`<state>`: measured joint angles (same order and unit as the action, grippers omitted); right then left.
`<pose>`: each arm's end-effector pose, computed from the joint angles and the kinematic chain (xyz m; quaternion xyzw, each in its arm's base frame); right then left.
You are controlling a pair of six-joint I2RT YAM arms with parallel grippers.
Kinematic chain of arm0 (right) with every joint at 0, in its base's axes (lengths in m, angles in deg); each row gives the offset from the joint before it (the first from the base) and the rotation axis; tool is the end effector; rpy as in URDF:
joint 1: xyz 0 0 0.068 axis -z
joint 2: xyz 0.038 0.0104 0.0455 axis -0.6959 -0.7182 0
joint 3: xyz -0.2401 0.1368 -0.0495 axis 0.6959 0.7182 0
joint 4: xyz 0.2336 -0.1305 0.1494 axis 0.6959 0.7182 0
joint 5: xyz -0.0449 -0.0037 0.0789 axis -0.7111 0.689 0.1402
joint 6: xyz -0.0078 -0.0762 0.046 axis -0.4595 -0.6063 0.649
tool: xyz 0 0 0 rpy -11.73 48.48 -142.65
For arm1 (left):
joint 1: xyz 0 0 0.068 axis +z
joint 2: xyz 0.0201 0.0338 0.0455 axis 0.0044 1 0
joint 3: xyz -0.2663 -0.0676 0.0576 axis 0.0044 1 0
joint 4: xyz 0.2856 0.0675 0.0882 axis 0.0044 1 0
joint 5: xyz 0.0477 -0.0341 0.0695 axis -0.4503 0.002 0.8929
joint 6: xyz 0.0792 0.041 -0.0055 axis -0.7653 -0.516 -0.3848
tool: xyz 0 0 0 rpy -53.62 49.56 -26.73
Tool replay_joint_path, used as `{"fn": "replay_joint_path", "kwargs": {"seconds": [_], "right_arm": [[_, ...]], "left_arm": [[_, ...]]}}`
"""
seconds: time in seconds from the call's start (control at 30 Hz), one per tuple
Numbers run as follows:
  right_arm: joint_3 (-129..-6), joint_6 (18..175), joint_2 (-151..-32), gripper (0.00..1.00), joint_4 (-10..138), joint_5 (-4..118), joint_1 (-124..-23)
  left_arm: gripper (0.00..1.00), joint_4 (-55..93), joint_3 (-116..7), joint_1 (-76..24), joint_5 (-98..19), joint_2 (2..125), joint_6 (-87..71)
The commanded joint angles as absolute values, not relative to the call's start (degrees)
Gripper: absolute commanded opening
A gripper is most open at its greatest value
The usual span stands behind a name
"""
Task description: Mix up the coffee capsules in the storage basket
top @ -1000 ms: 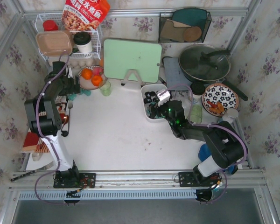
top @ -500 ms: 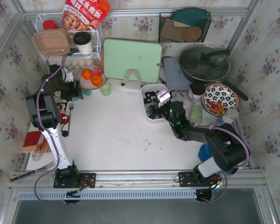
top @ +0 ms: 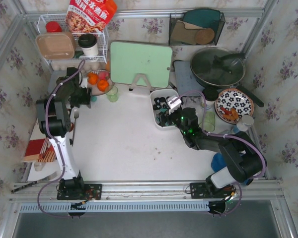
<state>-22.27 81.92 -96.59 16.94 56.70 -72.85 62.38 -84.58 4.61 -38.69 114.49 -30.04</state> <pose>0.3159 0.1855 0.1516 -0.2787 0.7089 0.1683 0.6257 0.5365 0.0306 0.1266 0.0639 0.9733 -0.0356 0.2178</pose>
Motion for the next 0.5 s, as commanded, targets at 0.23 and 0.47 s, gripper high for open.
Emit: {"fn": "replay_joint_path", "kwargs": {"seconds": [0.23, 0.47], "right_arm": [[-22.13, 82.69, -97.20, 0.79, 13.98, 59.15, -72.84], [-21.90, 82.13, -96.63, 0.79, 13.98, 60.33, -72.84]], "left_arm": [[0.72, 48.71, -70.59, 4.60, -24.31, 102.99, -21.02], [0.73, 48.52, -75.86, 6.03, -25.18, 109.49, -19.78]]}}
